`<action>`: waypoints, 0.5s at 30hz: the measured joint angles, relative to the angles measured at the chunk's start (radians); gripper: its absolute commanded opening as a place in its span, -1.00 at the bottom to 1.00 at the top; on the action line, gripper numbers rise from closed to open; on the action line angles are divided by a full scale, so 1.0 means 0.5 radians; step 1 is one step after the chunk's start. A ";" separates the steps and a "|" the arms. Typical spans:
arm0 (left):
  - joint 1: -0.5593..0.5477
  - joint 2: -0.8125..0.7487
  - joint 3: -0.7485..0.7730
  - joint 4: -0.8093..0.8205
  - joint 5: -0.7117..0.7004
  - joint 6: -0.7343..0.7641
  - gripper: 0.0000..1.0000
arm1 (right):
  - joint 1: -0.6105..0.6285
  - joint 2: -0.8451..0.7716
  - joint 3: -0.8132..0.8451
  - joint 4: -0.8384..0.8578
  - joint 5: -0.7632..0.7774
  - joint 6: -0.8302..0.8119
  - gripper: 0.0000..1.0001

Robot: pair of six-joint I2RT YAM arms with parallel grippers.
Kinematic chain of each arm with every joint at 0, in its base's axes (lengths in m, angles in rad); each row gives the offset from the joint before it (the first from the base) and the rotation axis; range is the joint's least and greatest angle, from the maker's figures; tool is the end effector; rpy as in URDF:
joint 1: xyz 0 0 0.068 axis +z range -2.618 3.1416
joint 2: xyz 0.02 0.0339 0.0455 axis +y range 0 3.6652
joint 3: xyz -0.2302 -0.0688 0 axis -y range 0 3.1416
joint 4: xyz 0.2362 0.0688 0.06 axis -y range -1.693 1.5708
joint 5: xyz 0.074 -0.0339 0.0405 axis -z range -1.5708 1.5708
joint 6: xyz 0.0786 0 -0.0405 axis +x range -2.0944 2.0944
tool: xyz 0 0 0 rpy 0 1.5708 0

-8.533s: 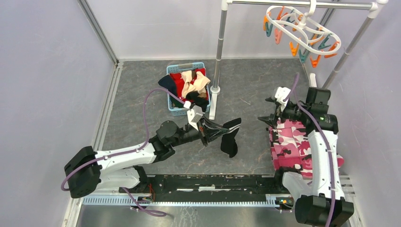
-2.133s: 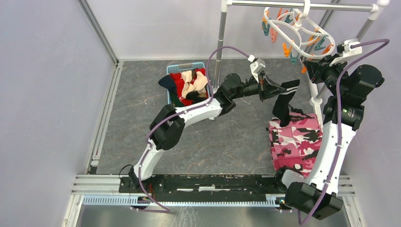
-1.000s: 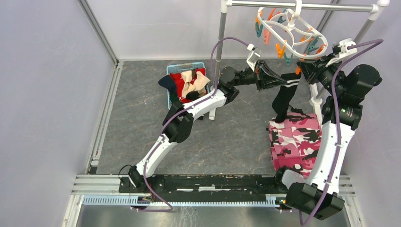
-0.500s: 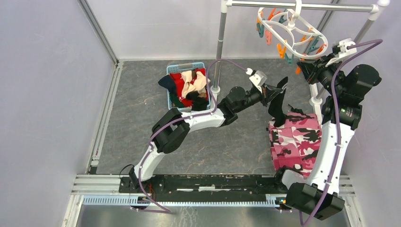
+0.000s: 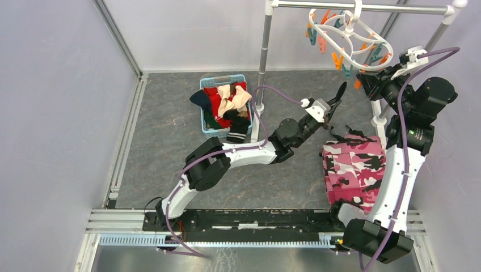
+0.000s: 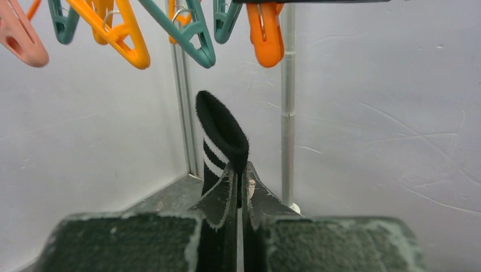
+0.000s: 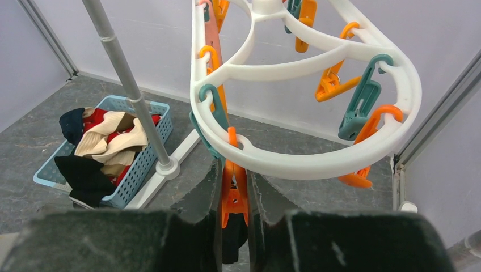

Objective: Clip the socks to the hanger
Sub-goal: Clamp the sock onto the hanger.

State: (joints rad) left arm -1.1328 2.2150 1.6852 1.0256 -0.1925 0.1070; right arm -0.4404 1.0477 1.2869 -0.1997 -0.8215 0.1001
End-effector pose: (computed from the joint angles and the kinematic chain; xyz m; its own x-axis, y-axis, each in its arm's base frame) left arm 0.2364 -0.4694 0.3019 0.2879 -0.3676 -0.8843 0.7913 0.6114 0.0034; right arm 0.2486 -0.0535 0.4322 -0.0016 0.0760 -0.9971 -0.3731 0.9250 0.0711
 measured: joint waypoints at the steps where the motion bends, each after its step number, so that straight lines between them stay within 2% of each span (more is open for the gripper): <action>1: -0.010 0.005 0.013 0.005 -0.015 0.029 -0.96 | 0.000 0.000 0.000 0.000 0.006 0.002 -0.76; 8: -0.051 0.036 0.167 -0.017 -0.065 0.173 -0.96 | 0.004 0.000 -0.002 0.002 0.024 0.026 -0.76; 15: -0.059 0.081 0.308 -0.084 -0.066 0.185 -0.96 | 0.009 0.000 -0.004 0.006 0.029 0.050 -0.76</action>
State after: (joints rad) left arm -1.1622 2.2555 1.8393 0.9836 -0.2256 0.1993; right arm -0.4358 1.0477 1.2850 -0.1967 -0.8070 0.1249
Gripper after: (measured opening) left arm 0.043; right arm 0.186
